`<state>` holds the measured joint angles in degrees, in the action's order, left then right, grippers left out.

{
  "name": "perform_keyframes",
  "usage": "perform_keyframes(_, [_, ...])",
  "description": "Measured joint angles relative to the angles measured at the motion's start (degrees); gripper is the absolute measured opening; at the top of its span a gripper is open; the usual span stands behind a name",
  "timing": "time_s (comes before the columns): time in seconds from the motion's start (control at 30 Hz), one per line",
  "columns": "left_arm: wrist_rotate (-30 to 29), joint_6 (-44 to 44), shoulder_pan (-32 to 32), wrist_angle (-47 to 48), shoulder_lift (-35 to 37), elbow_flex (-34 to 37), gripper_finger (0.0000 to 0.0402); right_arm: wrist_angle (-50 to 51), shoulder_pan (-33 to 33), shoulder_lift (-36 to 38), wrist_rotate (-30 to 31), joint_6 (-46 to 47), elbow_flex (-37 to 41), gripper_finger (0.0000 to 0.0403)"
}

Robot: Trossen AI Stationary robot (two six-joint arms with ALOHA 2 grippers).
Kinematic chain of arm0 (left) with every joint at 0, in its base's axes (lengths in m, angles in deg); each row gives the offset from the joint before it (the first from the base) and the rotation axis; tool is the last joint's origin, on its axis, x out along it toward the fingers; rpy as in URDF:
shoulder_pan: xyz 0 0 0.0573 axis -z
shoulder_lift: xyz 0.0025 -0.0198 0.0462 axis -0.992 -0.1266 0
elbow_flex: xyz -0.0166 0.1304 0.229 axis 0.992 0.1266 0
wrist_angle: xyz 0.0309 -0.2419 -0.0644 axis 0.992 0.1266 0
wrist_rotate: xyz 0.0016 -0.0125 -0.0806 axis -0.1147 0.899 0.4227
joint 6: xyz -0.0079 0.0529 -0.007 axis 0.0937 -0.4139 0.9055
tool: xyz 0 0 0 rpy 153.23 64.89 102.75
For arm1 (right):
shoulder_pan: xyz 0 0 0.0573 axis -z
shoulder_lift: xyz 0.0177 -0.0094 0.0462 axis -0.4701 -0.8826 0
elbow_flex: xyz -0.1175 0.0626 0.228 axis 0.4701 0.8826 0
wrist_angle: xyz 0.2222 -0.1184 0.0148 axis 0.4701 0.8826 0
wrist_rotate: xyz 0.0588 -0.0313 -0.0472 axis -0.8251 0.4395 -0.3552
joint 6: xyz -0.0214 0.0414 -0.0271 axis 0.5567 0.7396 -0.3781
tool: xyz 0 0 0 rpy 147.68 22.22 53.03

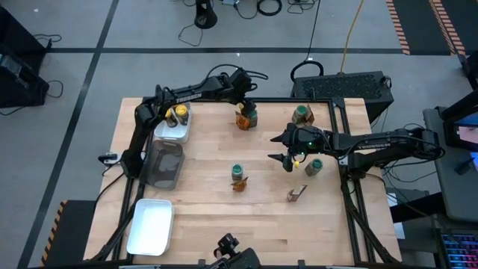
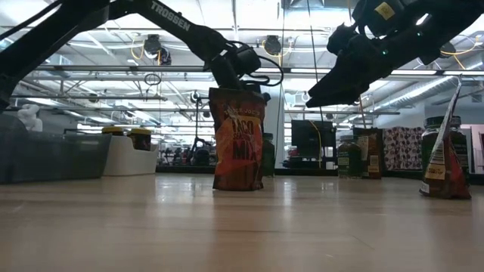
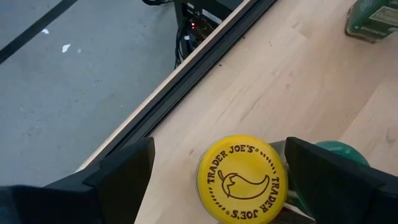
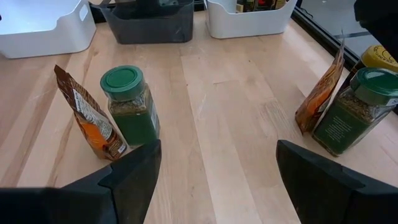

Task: Sort spices by type
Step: Put the yellow seasoning bottle into the top white bin

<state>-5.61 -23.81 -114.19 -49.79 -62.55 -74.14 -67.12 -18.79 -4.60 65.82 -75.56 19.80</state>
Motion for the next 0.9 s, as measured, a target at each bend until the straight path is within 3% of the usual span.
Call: perform_keyframes(0.9, [0.5,-4.2,0.1,3.0,0.0,0.0,0.0361,0.0,0.0,0.0,0.0,0.0,0.0,0.0299])
